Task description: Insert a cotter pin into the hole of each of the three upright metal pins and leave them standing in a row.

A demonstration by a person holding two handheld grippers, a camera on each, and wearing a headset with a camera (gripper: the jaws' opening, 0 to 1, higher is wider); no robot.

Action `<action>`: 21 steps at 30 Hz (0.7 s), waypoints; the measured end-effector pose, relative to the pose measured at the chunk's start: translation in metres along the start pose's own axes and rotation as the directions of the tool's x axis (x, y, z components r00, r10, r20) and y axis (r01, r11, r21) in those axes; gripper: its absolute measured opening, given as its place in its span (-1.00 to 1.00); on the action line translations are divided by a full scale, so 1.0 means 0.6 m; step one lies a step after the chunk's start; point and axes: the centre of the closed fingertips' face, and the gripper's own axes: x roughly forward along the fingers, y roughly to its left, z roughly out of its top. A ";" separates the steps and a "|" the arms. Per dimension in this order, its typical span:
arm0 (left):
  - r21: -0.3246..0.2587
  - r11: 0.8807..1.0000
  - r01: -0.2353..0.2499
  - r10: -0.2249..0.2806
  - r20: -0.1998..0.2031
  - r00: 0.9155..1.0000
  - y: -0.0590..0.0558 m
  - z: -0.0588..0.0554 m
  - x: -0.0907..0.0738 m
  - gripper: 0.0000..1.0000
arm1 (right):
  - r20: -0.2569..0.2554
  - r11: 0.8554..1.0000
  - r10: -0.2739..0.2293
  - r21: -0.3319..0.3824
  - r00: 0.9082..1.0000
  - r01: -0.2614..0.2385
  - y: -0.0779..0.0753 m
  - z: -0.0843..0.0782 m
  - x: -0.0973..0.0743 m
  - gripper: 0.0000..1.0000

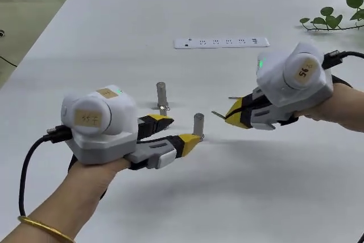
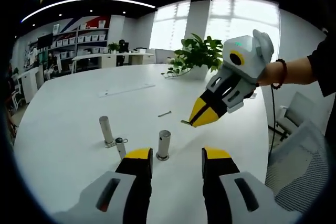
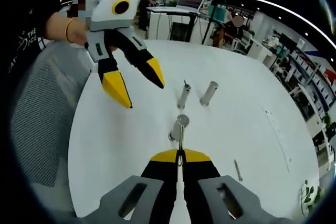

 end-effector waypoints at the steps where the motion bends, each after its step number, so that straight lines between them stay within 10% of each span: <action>1: -0.005 1.000 0.003 -0.003 -0.003 1.000 -0.002 -0.001 0.002 -0.37 | 0.006 1.000 0.007 -0.011 1.000 -0.007 -0.003 0.000 0.003 -1.00; 21: -0.087 0.989 0.118 -0.120 -0.011 0.993 -0.044 -0.001 0.018 -0.80 | 0.041 0.960 0.089 -0.268 0.995 -0.075 0.062 0.047 0.008 -1.00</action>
